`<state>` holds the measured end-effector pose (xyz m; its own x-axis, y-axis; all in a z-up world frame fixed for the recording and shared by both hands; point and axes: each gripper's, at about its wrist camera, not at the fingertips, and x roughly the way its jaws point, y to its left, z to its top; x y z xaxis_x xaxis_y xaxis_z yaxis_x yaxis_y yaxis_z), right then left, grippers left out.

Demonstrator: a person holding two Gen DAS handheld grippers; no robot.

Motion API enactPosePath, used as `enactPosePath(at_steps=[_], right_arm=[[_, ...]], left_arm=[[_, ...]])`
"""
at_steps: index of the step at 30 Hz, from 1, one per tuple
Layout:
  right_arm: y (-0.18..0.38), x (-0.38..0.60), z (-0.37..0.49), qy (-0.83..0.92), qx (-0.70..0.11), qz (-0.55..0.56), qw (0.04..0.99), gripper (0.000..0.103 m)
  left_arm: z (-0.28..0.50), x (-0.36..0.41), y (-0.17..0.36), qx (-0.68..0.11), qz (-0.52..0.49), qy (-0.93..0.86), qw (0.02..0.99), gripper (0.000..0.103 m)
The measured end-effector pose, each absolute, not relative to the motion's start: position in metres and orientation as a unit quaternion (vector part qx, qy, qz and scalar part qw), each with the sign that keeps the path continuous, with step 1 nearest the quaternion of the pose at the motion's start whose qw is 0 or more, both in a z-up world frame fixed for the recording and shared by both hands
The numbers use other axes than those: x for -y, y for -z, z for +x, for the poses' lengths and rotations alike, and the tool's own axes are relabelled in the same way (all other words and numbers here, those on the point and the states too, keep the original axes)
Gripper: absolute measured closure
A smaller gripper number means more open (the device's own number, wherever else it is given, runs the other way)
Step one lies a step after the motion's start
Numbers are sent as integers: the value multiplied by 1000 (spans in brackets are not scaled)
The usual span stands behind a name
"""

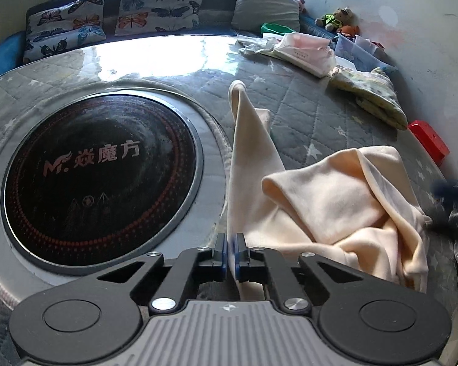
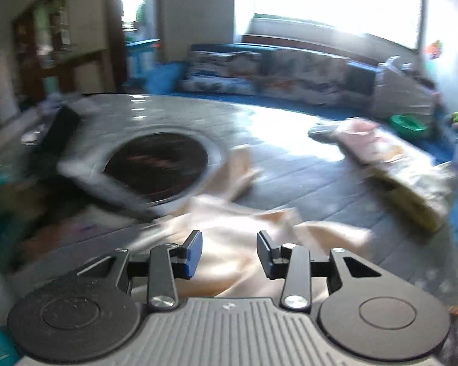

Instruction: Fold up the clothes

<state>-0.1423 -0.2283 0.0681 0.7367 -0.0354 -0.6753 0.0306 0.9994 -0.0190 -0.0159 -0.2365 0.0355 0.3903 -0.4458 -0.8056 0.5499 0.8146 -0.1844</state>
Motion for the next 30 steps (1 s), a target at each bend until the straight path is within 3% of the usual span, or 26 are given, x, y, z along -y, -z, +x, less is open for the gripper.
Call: enactPosePath(at_steps=[4, 9, 10, 11, 12, 13, 21, 28, 30], right_arm=[[-50, 244, -101, 48, -382, -4, 923, 64], [-22, 249, -71, 72, -407, -21, 910, 66], [-19, 252, -69, 75, -411, -18, 908, 70], [-15, 255, -68, 77, -415, -16, 906, 84], [-13, 256, -69, 78, -417, -15, 905, 93], [-14, 257, -72, 81, -416, -16, 906, 97], [-47, 262, -139, 133, -367, -44, 920, 98], [-56, 270, -209, 219, -369, -48, 902, 98], [-56, 275, -227, 247, -377, -37, 892, 98]], left_arm=[[-14, 235, -44, -453, 57, 299, 838, 94], [-2, 243, -51, -440, 70, 286, 849, 71], [1, 245, -52, -440, 71, 282, 849, 66], [4, 247, -52, -440, 70, 281, 850, 57], [8, 250, -52, -439, 70, 280, 851, 56], [11, 252, -52, -439, 71, 280, 851, 55], [39, 277, -52, -428, 71, 284, 855, 45], [54, 297, -40, -426, 81, 275, 858, 45], [54, 300, -36, -427, 84, 279, 856, 48]])
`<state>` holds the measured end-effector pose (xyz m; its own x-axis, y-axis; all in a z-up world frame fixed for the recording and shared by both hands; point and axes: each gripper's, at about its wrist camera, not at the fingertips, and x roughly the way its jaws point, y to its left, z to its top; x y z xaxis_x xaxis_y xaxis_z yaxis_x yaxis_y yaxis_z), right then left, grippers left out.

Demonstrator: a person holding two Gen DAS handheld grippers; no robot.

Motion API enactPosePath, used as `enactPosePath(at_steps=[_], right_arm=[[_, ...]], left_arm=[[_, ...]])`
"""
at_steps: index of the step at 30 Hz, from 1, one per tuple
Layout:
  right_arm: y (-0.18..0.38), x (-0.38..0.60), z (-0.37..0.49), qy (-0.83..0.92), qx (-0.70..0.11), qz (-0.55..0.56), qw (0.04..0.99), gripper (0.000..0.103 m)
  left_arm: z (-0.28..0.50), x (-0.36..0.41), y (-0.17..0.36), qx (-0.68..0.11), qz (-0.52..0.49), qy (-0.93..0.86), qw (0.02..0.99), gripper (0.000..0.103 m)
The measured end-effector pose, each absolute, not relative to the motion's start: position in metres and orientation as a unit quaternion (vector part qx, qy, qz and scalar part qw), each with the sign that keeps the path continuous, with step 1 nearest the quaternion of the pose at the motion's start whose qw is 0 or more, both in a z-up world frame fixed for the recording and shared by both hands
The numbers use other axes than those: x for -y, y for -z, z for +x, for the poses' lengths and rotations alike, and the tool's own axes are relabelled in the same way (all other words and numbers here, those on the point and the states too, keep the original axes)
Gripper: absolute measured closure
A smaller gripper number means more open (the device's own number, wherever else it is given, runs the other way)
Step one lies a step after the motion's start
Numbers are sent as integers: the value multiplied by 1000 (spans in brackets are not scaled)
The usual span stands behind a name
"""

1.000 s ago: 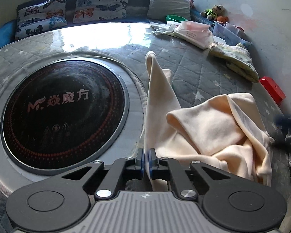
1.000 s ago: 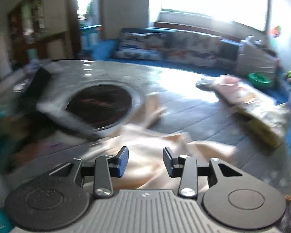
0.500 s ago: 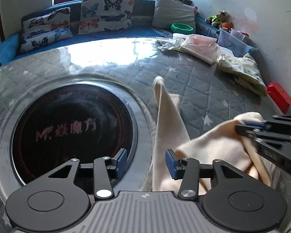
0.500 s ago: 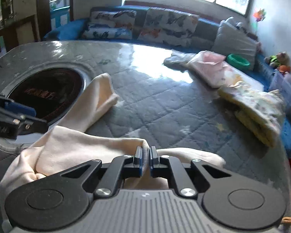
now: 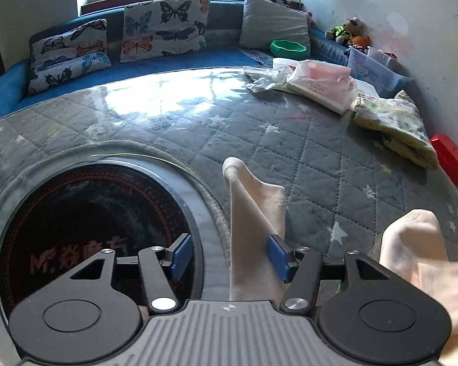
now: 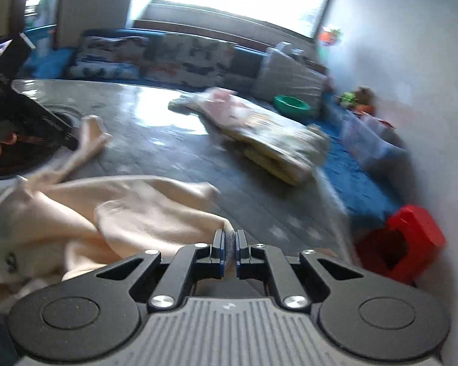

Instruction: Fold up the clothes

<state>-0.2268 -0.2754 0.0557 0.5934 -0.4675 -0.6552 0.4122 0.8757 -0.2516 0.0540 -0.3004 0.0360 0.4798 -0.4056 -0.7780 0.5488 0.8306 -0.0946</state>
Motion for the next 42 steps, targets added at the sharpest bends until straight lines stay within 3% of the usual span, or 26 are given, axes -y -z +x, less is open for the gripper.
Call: enactPosePath(at_steps=[1, 2, 3, 5, 6, 8, 9, 17, 19, 24, 26, 30, 32, 34, 36, 38, 42], right_arm=[[-54, 278, -232, 251, -386, -26, 887, 97], [-52, 282, -237, 253, -395, -15, 883, 96], [-50, 283, -240, 254, -400, -6, 881, 95], [-49, 280, -243, 253, -405, -10, 879, 91], [-49, 278, -244, 257, -399, -19, 880, 87], [-54, 273, -242, 263, -385, -30, 884, 71], [-57, 272, -241, 258, -374, -27, 890, 68], [-44, 243, -198, 144, -374, -15, 916, 63], [-39, 232, -185, 123, -378, -19, 917, 62], [-37, 214, -172, 101, -372, -35, 922, 56], [-38, 213, -171, 100, -371, -37, 922, 55], [-39, 221, -172, 109, -370, -34, 922, 52], [-39, 228, -172, 115, -371, -30, 921, 51], [-38, 235, -172, 122, -373, -26, 920, 48], [-36, 239, -172, 125, -375, -25, 918, 47], [-34, 244, -172, 130, -379, -23, 916, 43], [-29, 252, -173, 134, -388, -6, 912, 43]], left_arm=[[54, 302, -34, -427, 85, 281, 855, 55], [53, 303, -33, -427, 85, 285, 854, 71], [52, 304, -31, -427, 84, 289, 853, 81], [49, 304, -32, -421, 84, 292, 855, 93], [46, 304, -33, -416, 87, 292, 857, 96], [42, 302, -36, -407, 90, 290, 862, 99], [41, 299, -39, -402, 87, 289, 864, 100], [39, 254, -64, -376, 45, 271, 885, 101], [42, 252, -65, -381, 43, 273, 882, 98], [41, 262, -59, -368, 60, 283, 884, 55], [44, 269, -57, -370, 58, 285, 883, 54], [54, 281, -50, -375, 51, 275, 884, 28], [60, 287, -46, -378, 49, 274, 883, 28], [66, 293, -40, -385, 45, 280, 879, 33], [68, 298, -34, -391, 43, 299, 869, 69], [68, 299, -29, -400, 42, 310, 862, 93], [62, 281, -36, -386, 30, 295, 873, 96]])
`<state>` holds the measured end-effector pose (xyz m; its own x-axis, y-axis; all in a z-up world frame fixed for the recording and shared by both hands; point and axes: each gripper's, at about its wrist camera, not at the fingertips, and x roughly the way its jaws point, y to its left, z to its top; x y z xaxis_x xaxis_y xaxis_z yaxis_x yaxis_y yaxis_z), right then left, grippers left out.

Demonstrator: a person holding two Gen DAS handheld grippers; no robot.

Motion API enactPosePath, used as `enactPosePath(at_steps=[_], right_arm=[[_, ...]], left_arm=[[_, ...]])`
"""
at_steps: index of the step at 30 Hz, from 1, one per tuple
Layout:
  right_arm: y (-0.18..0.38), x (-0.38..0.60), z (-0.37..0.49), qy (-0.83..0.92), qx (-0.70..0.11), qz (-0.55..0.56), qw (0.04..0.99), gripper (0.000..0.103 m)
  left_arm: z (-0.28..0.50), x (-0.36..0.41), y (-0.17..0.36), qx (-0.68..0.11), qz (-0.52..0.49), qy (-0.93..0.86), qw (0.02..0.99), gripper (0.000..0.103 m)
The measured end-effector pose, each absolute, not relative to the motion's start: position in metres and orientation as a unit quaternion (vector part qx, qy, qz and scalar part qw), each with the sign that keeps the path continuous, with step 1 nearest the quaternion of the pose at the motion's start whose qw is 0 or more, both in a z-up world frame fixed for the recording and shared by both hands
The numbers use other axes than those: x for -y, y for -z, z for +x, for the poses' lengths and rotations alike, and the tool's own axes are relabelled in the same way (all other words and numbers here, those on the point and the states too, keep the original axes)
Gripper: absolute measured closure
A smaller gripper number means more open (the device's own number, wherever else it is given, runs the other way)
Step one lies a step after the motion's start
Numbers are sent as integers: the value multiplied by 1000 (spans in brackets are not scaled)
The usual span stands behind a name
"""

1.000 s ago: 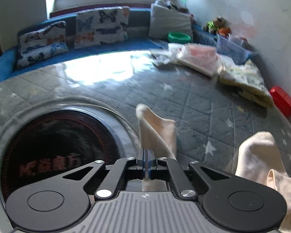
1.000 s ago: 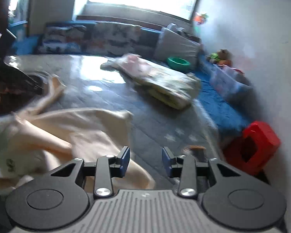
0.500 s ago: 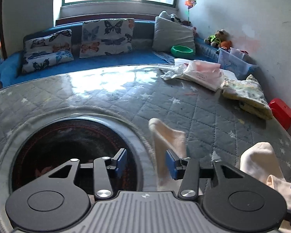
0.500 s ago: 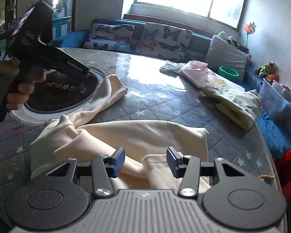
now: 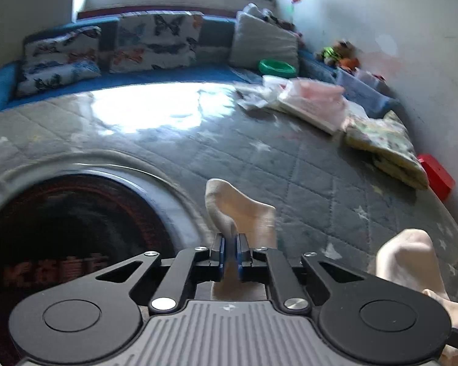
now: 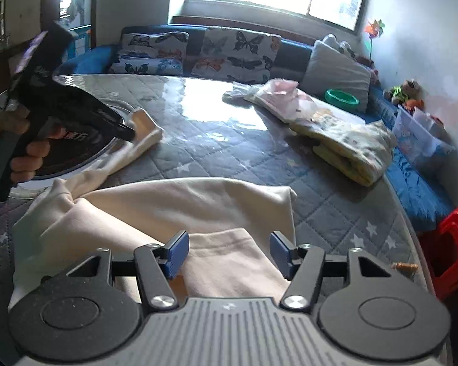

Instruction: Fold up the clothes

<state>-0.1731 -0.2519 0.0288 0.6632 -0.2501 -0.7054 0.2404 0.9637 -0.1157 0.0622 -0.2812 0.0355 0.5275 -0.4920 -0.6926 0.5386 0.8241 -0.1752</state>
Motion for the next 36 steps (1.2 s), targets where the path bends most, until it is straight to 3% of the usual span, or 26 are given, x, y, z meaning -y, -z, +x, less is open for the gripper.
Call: enactPosePath(at_steps=[7, 12, 15, 17, 21, 30, 32, 34, 36], right_arm=[[-17, 248, -181, 130, -403, 3, 906, 39], [-10, 237, -184, 135, -404, -10, 905, 42], [-7, 231, -183, 147, -403, -26, 903, 59], [-5, 227, -181, 151, -401, -33, 903, 82], [-12, 223, -183, 161, -387, -35, 907, 93], [-15, 237, -192, 214, -405, -29, 889, 94], [-11, 242, -192, 214, -418, -14, 883, 87], [-12, 242, -190, 224, -419, -18, 880, 75], [-19, 239, -189, 225, -408, -25, 884, 72]], left_arm=[[46, 195, -72, -334, -17, 234, 913, 96], [25, 121, -82, -312, -42, 167, 934, 96], [11, 78, -82, -308, -62, 127, 941, 96], [0, 53, -80, -308, -72, 100, 943, 96], [-28, 2, -75, -314, -86, 53, 944, 96], [-65, -102, -59, -367, -110, -54, 922, 95], [-68, -117, -53, -393, -117, -47, 911, 90], [-69, -125, -50, -410, -111, -42, 904, 78], [-69, -129, -51, -419, -94, -51, 902, 61]])
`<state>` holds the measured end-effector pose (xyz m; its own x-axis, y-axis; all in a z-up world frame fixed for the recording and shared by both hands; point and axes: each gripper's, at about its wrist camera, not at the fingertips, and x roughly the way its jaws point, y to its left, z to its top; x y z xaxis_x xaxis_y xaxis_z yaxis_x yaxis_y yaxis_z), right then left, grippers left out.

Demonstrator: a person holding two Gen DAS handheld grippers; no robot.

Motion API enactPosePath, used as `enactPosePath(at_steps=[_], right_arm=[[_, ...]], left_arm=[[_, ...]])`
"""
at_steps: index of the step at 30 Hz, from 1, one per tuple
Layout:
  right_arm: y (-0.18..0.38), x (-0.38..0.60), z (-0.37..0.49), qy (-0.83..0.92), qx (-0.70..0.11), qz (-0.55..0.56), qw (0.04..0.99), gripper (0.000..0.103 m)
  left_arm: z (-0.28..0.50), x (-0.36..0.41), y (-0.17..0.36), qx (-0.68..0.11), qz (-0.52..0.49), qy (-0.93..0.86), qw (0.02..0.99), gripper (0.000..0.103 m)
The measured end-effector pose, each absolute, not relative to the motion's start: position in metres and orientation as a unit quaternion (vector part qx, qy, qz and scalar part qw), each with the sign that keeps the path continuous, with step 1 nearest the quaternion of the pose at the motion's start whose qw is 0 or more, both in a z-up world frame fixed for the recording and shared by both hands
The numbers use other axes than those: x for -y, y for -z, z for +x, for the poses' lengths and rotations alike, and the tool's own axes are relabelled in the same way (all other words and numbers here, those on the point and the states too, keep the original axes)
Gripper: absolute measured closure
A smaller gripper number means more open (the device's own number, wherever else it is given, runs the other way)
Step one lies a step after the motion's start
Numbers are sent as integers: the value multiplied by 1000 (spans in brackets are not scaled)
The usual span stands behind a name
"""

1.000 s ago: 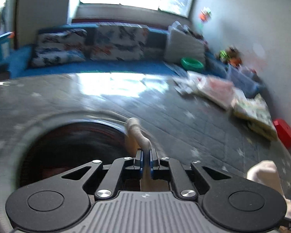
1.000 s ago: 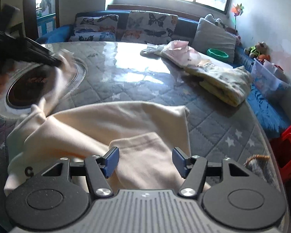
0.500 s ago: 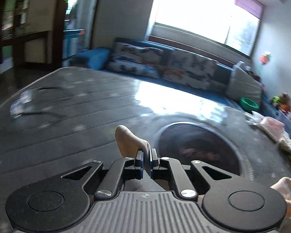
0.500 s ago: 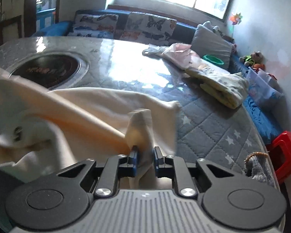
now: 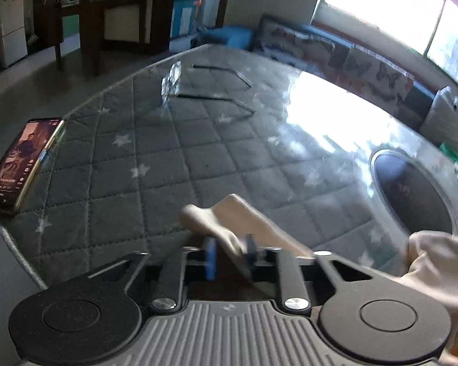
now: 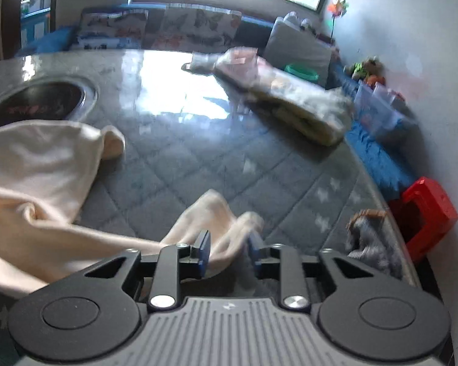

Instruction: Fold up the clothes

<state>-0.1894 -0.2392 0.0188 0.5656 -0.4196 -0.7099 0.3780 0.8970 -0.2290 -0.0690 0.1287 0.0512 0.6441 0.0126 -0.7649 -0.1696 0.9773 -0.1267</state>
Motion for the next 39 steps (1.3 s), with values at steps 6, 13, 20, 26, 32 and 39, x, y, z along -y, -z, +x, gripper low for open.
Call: enactPosePath(at_steps=[6, 13, 20, 26, 32, 39], right_arm=[[-51, 240, -172, 171, -368, 22, 914, 66], [-39, 238, -123, 63, -385, 118, 913, 66], [-19, 239, -89, 32, -399, 188, 897, 60], [-1, 249, -69, 46, -406, 245, 879, 65], [6, 254, -59, 46, -403, 259, 877, 83], [6, 256, -54, 35, -402, 265, 876, 83]], left_arm=[[-67, -144, -67, -412, -74, -68, 906, 42], [-63, -130, -88, -383, -72, -26, 920, 42], [-39, -52, -83, -397, -60, 98, 911, 42], [-13, 39, -69, -404, -22, 213, 889, 42], [2, 120, -54, -394, 43, 294, 870, 36], [10, 171, -35, -389, 93, 330, 855, 39]])
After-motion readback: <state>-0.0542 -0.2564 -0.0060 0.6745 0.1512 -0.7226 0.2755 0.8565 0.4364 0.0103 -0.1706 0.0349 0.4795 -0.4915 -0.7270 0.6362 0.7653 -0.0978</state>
